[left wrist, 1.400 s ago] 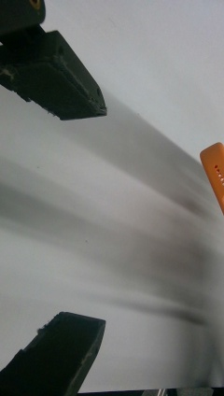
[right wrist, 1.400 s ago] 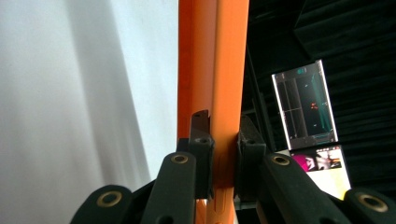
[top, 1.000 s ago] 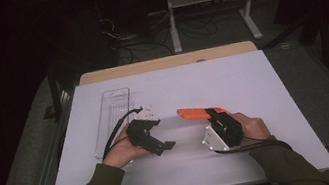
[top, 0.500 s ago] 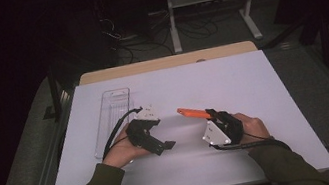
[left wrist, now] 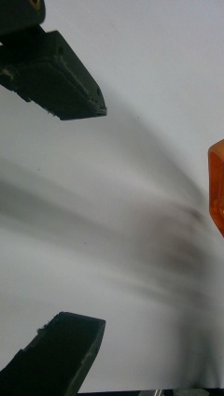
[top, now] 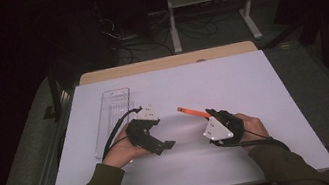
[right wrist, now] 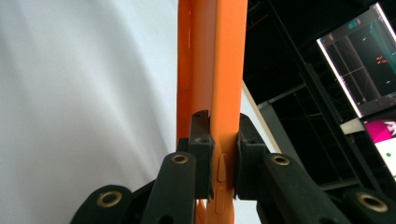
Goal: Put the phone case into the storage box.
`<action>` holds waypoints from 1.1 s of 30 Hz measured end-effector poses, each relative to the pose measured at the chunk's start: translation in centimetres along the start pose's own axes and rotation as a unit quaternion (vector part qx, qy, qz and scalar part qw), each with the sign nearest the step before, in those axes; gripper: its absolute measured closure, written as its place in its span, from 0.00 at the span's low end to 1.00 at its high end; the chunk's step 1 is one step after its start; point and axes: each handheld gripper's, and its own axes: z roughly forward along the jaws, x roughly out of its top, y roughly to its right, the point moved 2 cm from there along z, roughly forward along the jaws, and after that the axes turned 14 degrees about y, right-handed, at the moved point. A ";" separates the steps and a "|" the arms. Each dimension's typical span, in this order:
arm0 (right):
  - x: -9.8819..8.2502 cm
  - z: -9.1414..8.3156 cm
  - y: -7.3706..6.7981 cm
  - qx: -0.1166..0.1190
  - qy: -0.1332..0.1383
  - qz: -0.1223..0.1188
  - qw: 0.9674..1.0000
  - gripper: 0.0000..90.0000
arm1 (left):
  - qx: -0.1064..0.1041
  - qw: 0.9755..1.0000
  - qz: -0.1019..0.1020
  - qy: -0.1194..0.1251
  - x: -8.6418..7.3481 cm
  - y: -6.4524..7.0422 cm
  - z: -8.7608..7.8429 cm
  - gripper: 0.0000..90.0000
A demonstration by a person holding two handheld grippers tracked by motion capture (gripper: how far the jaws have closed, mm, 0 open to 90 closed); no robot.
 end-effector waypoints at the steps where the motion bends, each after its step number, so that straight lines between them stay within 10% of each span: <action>1: 0.0 0.0 0.1 -0.001 0.000 0.003 1.000 0.88 | 0.000 1.000 -0.001 0.001 0.0 0.0 0.0 0.01; 21: -0.1 0.2 0.8 0.024 -0.005 0.087 0.996 0.87 | 0.001 1.000 -0.007 -0.002 -0.1 0.1 0.0 0.01; 33: 0.0 0.1 1.4 0.032 -0.004 0.169 0.985 0.88 | 0.000 1.000 -0.007 -0.002 -0.1 0.1 0.0 0.01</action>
